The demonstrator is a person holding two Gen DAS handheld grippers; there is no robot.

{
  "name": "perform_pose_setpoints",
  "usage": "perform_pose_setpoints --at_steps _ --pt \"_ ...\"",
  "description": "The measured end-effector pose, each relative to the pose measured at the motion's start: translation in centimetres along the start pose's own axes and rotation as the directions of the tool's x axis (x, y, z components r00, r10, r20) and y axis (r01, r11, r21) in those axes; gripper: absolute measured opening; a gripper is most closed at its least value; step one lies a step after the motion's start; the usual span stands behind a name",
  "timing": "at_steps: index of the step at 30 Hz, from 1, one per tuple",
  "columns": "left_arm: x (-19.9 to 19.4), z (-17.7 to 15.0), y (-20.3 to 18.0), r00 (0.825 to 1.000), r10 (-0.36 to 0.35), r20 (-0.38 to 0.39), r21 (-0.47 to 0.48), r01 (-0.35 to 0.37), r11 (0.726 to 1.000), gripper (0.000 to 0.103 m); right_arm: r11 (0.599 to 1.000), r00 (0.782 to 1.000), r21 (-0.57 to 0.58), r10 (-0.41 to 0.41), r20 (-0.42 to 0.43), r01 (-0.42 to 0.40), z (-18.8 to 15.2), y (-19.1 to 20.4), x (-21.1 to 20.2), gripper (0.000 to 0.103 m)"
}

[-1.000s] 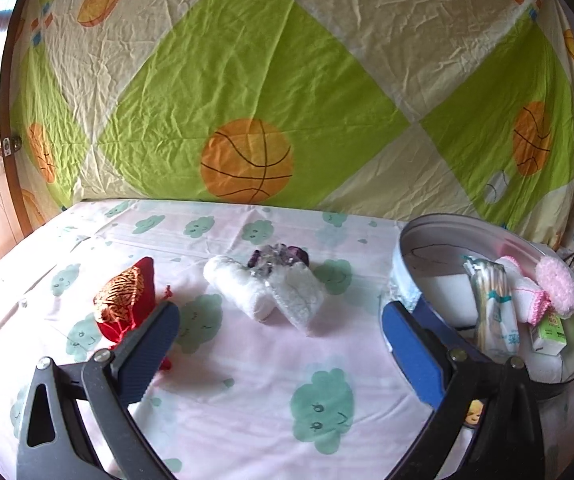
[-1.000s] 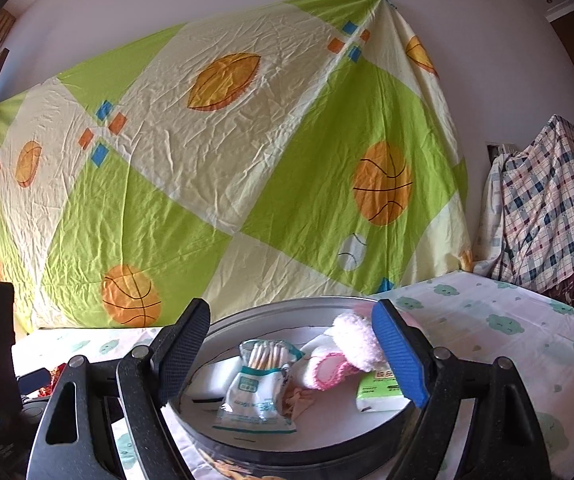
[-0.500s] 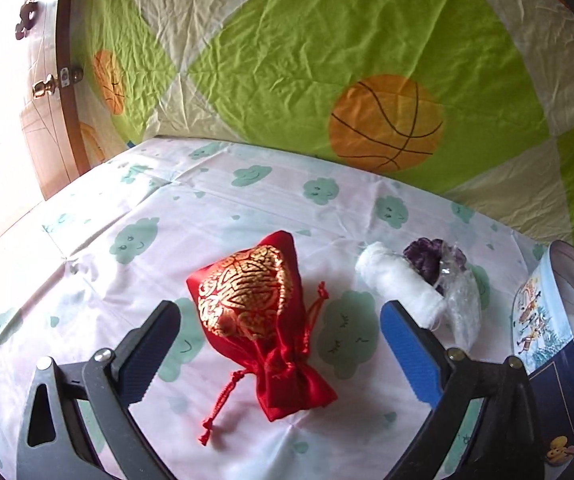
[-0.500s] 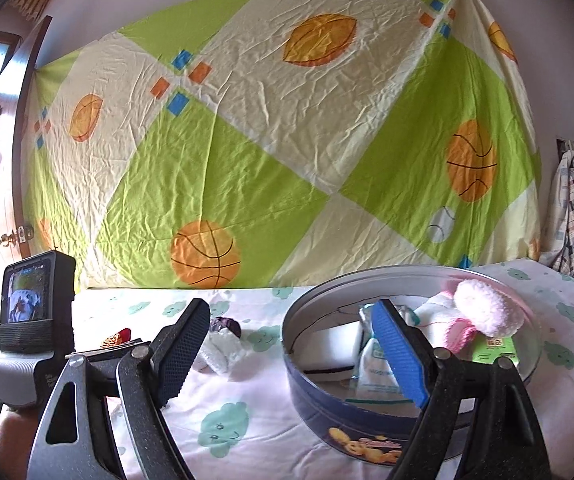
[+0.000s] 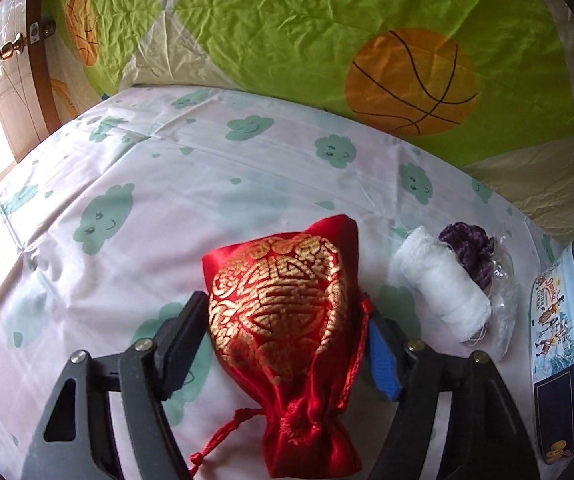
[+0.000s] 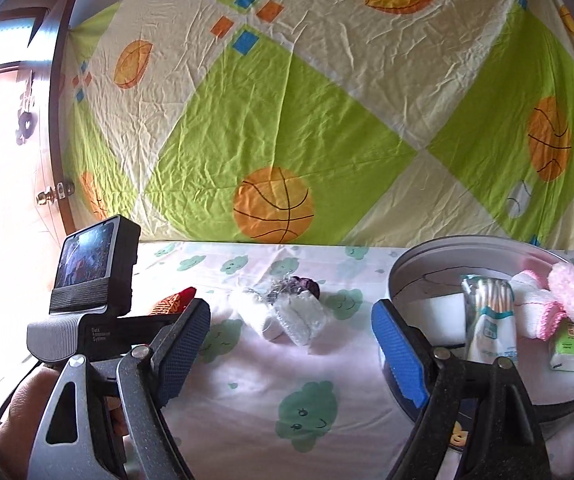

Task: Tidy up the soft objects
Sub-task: 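Grasp the red gold-patterned pouch with the left gripper while the right gripper grasps the clear plastic bag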

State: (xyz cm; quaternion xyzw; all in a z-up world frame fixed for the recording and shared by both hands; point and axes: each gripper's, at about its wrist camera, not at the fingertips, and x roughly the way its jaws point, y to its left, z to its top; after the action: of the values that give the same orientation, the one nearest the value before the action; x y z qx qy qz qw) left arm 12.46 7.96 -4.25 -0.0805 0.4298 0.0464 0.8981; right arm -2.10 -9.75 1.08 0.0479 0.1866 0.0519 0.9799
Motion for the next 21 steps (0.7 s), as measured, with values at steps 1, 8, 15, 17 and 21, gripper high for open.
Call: perform_pose_setpoints --at_steps 1,8,15,17,21 --pt "0.1 0.2 0.1 1.0 -0.007 -0.001 0.014 0.007 1.0 0.057 1.0 1.0 -0.003 0.012 -0.016 -0.012 0.0 0.3 0.5 0.085" --pt "0.1 0.6 1.4 0.997 -0.079 -0.009 0.077 0.08 0.994 0.042 0.995 0.989 0.078 0.065 -0.132 -0.055 0.3 0.6 4.4 0.085" --pt "-1.1 0.8 2.1 0.995 -0.096 0.018 0.043 0.095 0.995 0.031 0.982 0.979 0.189 0.021 -0.204 0.018 0.7 0.3 8.7 0.075" --pt "-1.4 1.1 2.7 0.995 -0.094 0.034 0.011 0.094 0.995 0.031 0.97 0.976 0.235 -0.003 -0.216 0.055 0.9 -0.3 9.8 0.073" --pt "-1.5 1.3 3.2 0.996 -0.081 0.04 -0.018 0.082 0.996 0.031 0.948 0.964 0.294 -0.04 -0.265 0.12 1.1 -1.3 12.2 0.069"
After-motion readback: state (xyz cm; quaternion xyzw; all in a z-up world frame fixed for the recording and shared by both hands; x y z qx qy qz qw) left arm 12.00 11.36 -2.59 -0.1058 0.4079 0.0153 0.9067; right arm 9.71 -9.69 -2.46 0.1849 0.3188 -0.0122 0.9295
